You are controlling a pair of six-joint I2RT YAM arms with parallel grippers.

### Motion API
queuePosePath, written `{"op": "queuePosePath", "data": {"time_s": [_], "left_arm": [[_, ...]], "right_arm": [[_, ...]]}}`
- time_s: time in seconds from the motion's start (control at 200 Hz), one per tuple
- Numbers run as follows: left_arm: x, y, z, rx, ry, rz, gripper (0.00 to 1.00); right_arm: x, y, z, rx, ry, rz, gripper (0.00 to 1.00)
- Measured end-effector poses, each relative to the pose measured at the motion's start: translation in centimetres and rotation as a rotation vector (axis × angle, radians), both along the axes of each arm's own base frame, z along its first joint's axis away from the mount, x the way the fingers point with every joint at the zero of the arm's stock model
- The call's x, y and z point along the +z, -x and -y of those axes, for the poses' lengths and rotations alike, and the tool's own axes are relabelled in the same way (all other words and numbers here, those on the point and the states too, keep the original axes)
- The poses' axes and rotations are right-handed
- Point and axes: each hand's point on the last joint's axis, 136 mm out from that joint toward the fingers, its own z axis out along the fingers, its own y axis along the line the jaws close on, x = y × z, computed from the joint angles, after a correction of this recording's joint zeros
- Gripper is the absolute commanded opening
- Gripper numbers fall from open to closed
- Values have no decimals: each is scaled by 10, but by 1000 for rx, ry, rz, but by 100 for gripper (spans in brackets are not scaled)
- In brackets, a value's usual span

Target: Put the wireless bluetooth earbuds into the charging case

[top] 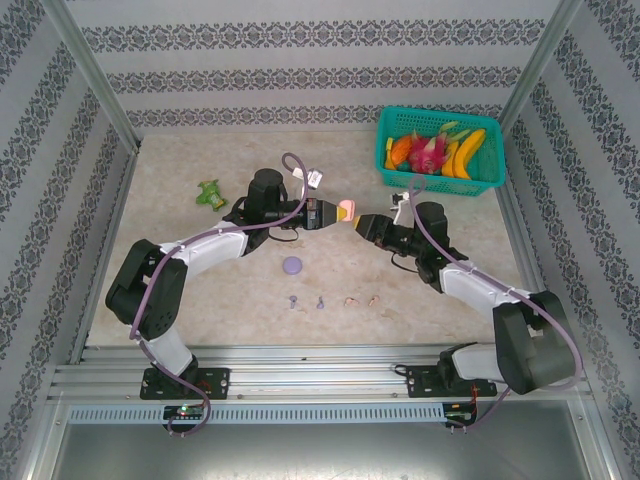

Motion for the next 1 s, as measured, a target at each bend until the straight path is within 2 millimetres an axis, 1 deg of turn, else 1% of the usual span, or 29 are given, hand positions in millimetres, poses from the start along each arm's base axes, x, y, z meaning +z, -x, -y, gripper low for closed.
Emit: {"op": "queuePosePath", "data": {"time_s": [0.2, 0.52, 0.625, 0.749, 0.894, 0.999], "left_arm": [[3, -1, 1, -2, 6, 6, 0], [1, -3, 2, -2, 5, 4, 0], [-4, -4, 2, -2, -1, -7, 0], [-9, -5, 3, -1, -8, -18, 0], [-9, -5, 3, -1, -8, -19, 0], [-7, -6, 3, -2, -7, -17, 0]], "right_arm": [[4, -2, -1, 5, -4, 8, 42], [8, 1, 0, 5, -5, 12, 40], [16, 3, 0, 6, -11, 31, 39], [26, 3, 6, -7, -19, 58, 39], [24, 6, 12, -22, -18, 57, 38], [23, 6, 12, -19, -19, 53, 38]]}}
